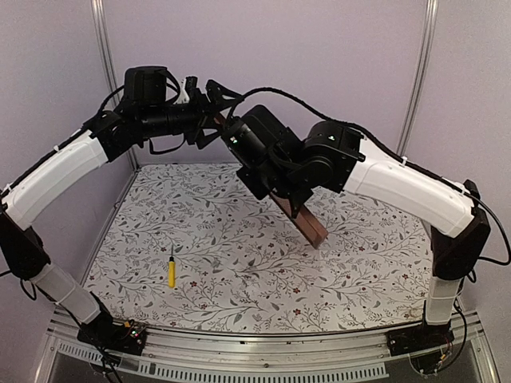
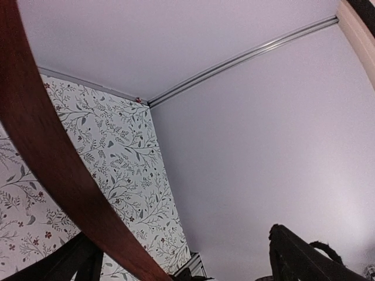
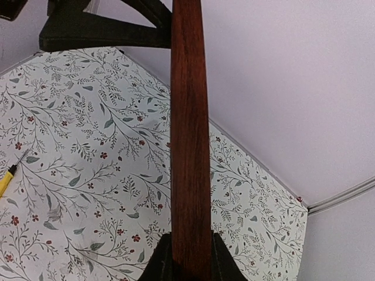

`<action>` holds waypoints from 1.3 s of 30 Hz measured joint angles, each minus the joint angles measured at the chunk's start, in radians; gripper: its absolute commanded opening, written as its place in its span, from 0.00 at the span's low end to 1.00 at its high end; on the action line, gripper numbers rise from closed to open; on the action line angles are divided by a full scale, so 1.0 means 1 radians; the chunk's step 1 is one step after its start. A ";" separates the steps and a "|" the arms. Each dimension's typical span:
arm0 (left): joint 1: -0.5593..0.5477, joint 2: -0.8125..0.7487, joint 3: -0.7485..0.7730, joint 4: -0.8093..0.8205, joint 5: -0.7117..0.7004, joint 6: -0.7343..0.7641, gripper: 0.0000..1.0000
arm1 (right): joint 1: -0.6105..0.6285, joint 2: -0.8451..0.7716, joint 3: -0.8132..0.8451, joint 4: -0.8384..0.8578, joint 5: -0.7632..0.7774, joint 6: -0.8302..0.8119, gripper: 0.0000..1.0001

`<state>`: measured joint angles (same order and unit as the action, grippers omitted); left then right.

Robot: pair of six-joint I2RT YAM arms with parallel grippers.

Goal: Take the photo out of the frame
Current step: Pass from the left arm to the right, then turn over the photo frame at the center of the board.

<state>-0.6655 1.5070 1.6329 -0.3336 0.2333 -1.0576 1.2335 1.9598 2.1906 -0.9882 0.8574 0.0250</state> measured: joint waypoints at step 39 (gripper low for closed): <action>0.056 0.002 0.071 -0.077 0.014 0.346 0.99 | -0.383 -0.361 -0.425 0.204 -0.539 0.352 0.00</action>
<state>-0.6094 1.5089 1.7039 -0.4103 0.2470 -0.7116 0.8505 1.5990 1.7657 -0.7841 0.3187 0.3771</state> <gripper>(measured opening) 0.994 0.169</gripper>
